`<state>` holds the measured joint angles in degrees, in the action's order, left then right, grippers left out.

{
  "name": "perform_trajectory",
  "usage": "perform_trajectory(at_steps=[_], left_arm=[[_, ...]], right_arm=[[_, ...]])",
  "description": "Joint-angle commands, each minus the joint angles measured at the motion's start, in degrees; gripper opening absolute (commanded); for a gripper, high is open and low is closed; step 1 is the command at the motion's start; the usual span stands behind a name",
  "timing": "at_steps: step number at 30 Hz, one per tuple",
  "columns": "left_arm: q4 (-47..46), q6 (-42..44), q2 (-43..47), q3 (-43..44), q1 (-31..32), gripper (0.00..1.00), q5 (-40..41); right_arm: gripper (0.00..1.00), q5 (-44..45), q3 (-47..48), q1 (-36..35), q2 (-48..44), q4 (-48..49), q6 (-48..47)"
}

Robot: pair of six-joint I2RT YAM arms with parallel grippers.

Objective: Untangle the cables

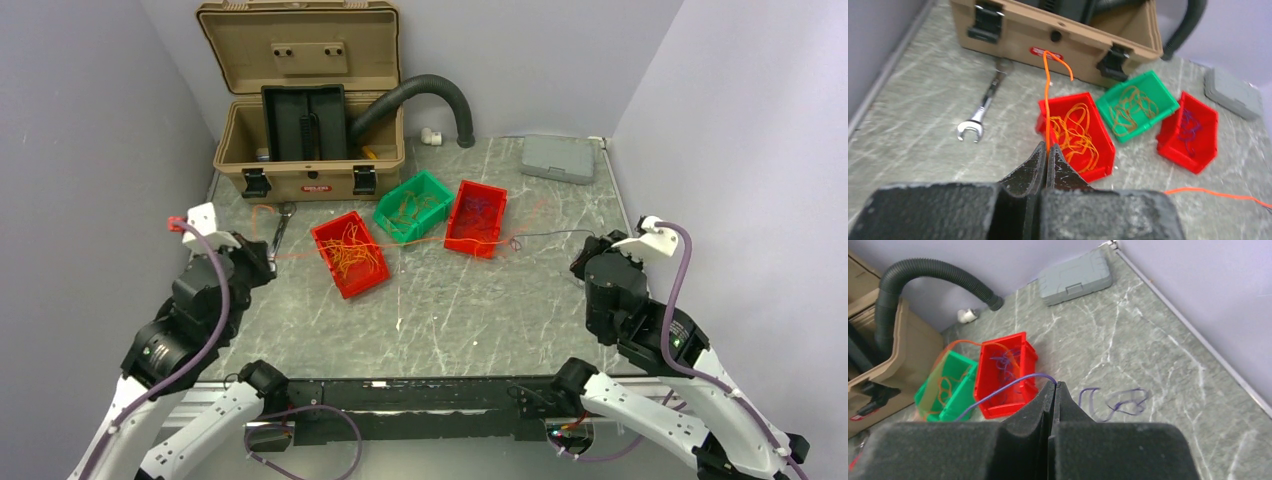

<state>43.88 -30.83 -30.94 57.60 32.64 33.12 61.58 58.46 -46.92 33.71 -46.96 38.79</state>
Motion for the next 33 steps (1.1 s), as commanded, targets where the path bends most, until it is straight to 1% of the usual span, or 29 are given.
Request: perform_trajectory(at_steps=[1,4,6,9,10,15,17,19,23,24,25,26,29,30,31,33], left_arm=[[6.1,0.3,0.5,4.4,-0.2,0.00,12.9],[8.7,-0.3,1.0,6.6,-0.3,0.00,17.6],[4.3,3.4,2.5,6.1,-0.2,0.00,15.0],[-1.9,8.8,4.1,4.5,-0.2,0.00,7.7],[-2.5,9.5,4.2,4.5,-0.2,0.00,7.2],[2.0,7.7,3.4,7.4,-0.3,0.00,15.0],[1.9,9.0,3.8,7.7,-0.2,0.00,14.8],[-0.8,11.3,4.7,6.5,-0.2,0.00,10.7],[-6.4,16.4,4.5,3.6,-0.2,0.00,-4.6],[-6.2,16.8,3.6,3.3,-0.2,0.00,-5.8],[-4.5,15.5,2.6,3.8,-0.2,0.00,-4.1],[-1.6,13.3,1.7,4.9,-0.3,0.00,0.7],[7.9,4.4,0.9,7.4,-0.3,0.00,19.6],[9.9,2.1,1.6,7.7,-0.3,0.00,24.3],[11.0,0.2,2.7,7.5,-0.2,0.00,28.7],[10.4,-1.1,5.4,6.2,-0.2,0.00,34.6]], right_arm=[[0.00,4.8,1.7,0.0,0.0,-2.7,-0.9],[0.00,3.1,1.9,0.1,0.9,-3.1,-0.4],[0.00,1.2,1.6,0.1,1.0,-1.8,-1.1],[0.00,-3.4,0.5,0.1,1.2,4.4,-7.1],[0.00,-4.3,0.6,0.0,1.7,5.7,-8.2],[0.00,-3.6,4.7,0.0,7.0,5.5,-11.0],[0.00,-4.6,5.6,0.1,8.5,5.7,-11.9],[0.00,-6.5,5.9,0.1,9.3,6.8,-12.5],[0.00,-13.3,4.4,0.2,8.6,12.1,-14.9],[0.00,-14.1,4.0,0.2,8.4,12.9,-15.0],[0.00,-13.4,3.8,0.1,8.4,12.9,-14.6],[0.00,-10.6,4.1,0.2,8.8,11.3,-13.3],[0.00,0.9,7.0,0.5,10.3,1.6,-3.5],[0.00,5.2,7.7,0.6,10.3,-2.0,1.0],[0.00,8.6,8.0,0.6,10.0,-4.5,3.2],[0.00,13.7,7.4,0.6,9.2,-6.5,5.1]])
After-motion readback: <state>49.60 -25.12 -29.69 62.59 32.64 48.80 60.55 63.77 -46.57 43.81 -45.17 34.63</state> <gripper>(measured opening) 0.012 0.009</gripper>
